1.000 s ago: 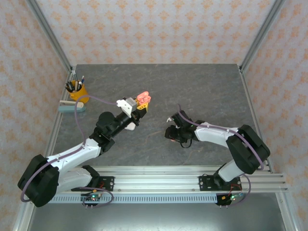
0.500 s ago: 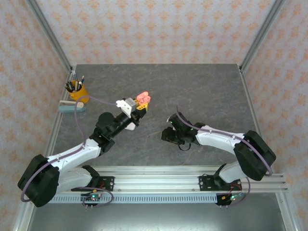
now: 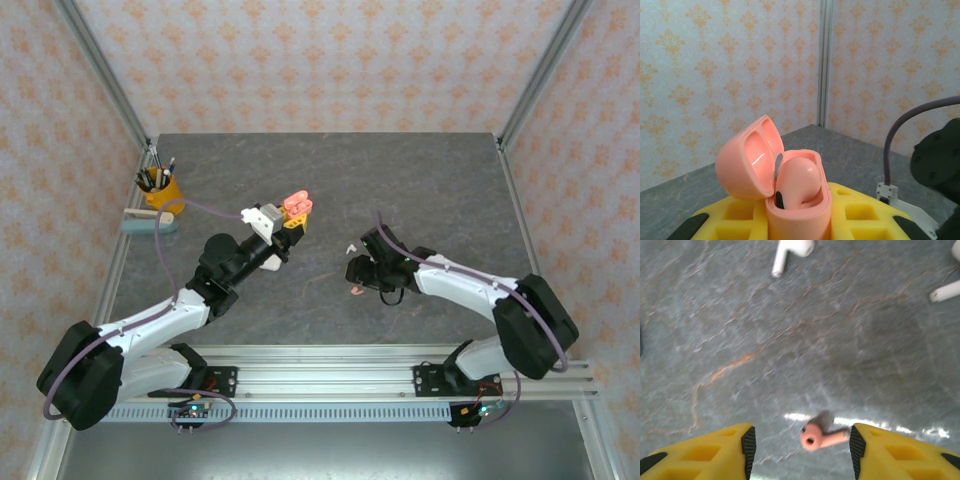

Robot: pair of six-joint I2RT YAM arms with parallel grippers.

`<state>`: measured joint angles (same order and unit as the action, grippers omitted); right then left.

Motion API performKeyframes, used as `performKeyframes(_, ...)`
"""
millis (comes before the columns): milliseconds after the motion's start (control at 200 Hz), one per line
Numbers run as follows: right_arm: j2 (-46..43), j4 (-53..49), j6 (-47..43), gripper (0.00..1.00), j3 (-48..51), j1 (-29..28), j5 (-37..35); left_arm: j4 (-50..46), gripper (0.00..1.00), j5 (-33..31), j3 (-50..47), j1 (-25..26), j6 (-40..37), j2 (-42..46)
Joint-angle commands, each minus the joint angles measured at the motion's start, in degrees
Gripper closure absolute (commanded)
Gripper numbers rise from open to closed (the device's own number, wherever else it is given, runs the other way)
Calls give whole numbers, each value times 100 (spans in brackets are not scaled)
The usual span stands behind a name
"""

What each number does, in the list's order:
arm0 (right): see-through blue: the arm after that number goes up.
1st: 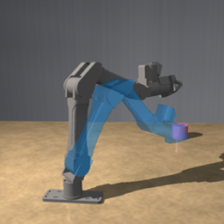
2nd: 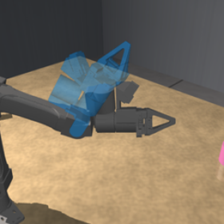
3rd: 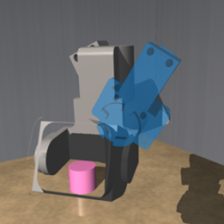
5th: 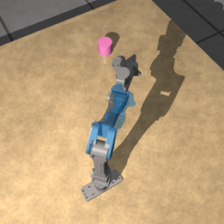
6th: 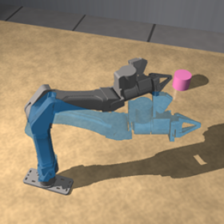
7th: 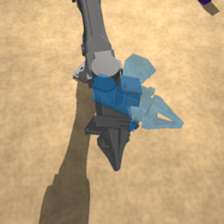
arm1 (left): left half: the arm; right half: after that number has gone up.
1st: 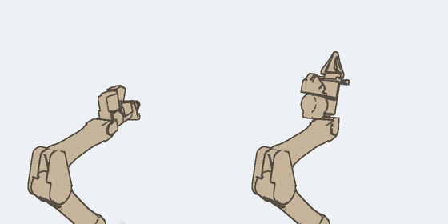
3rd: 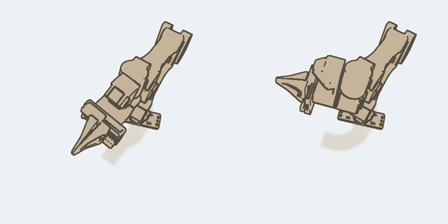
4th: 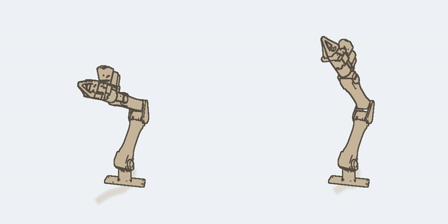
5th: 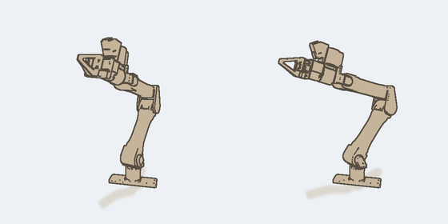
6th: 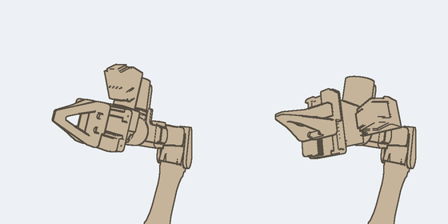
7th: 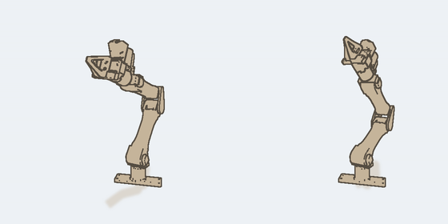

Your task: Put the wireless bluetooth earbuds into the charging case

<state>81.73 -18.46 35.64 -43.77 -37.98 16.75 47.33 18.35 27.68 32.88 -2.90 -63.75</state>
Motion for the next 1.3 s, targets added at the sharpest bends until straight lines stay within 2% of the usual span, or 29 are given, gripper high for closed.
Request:
performKeyframes(0,402,-28,-353,46,-257,62,12,180,100,-129,3,-18,18,144)
performKeyframes(325,996,316,-510,53,-413,62,612,66,100,-169,9,-26,-45,228)
performKeyframes(746,529,195,-457,58,-85,-204,1030,102,100,-183,-13,-24,-32,240)
performKeyframes(1106,-701,-235,-63,58,416,-553,739,214,100,-181,-61,-19,34,197)
performKeyframes(1201,-913,-804,-412,56,178,-553,218,214,100,-179,-61,-21,34,196)
performKeyframes(1291,-725,-1301,-926,51,-157,-543,-170,207,100,-178,-57,-23,34,204)
